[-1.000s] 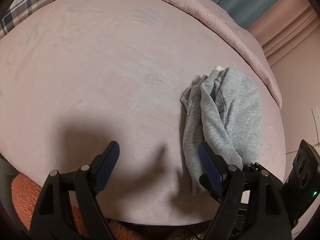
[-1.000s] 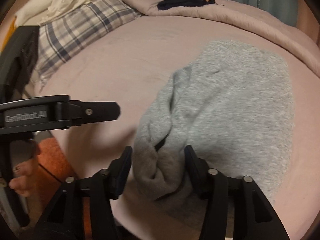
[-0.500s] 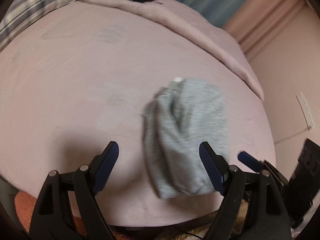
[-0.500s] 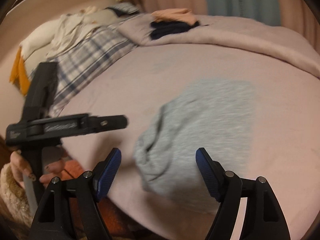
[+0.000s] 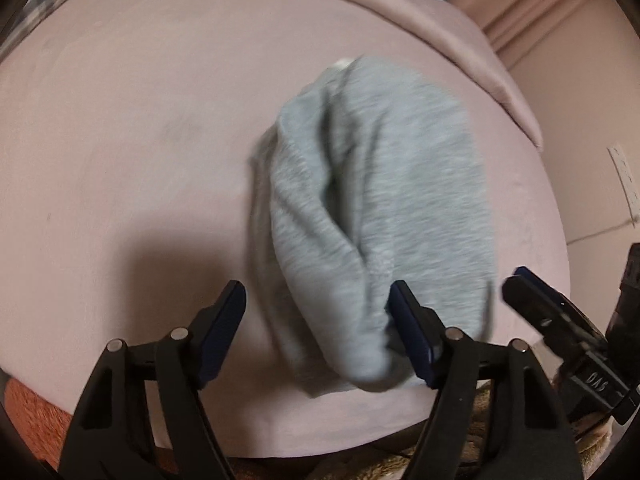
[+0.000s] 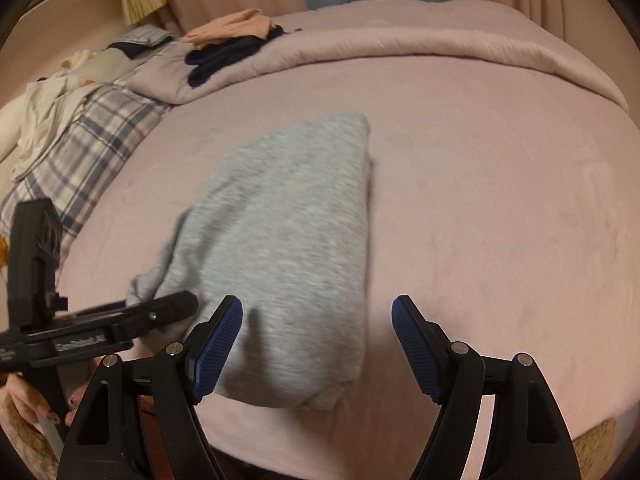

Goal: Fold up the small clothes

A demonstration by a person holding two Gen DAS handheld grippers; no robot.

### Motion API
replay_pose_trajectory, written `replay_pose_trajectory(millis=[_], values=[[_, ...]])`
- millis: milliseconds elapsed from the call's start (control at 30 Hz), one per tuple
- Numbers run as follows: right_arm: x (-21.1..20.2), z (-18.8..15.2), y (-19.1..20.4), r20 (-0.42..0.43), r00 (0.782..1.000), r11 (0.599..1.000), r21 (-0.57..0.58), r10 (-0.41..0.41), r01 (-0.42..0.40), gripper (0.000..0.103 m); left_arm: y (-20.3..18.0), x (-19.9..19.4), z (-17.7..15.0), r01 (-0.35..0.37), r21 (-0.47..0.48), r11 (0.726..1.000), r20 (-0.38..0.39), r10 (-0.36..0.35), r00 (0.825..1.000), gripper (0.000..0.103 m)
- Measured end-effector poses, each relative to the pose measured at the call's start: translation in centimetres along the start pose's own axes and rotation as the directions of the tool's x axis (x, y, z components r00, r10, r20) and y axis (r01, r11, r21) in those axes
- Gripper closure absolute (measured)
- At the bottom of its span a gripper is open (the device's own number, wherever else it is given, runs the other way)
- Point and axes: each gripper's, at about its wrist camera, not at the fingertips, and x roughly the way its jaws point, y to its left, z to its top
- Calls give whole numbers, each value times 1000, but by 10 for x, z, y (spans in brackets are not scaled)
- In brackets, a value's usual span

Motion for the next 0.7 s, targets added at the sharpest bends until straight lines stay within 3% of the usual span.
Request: replay_pose_trajectory(millis=[200, 300, 367, 500, 633, 700], values=[[5, -1, -7, -22, 1000, 1000, 19, 0, 0, 26, 25, 2, -5, 21, -83, 996, -7, -22, 1000, 22], [6, 0, -9, -27, 1000, 1000, 24, 5, -4, 24, 20, -2, -1, 61, -56, 997, 12, -60, 998, 21], [7, 1, -11, -24, 1000, 999, 34, 16, -15, 18, 17, -6, -1, 83, -19, 996, 30, -83, 996, 16], [15, 5, -15, -30, 997, 995, 70, 70, -67, 16, 6, 11, 9, 141, 27, 990, 15, -141, 990, 10], [36, 8, -21, -75, 983, 980, 124, 169, -158, 16, 9, 36, 15, 195, -22, 981, -32, -195, 980, 10], [49, 8, -24, -102, 972, 969, 155, 211, -194, 16, 12, 40, 15, 243, -46, 969, -26, -245, 969, 14]])
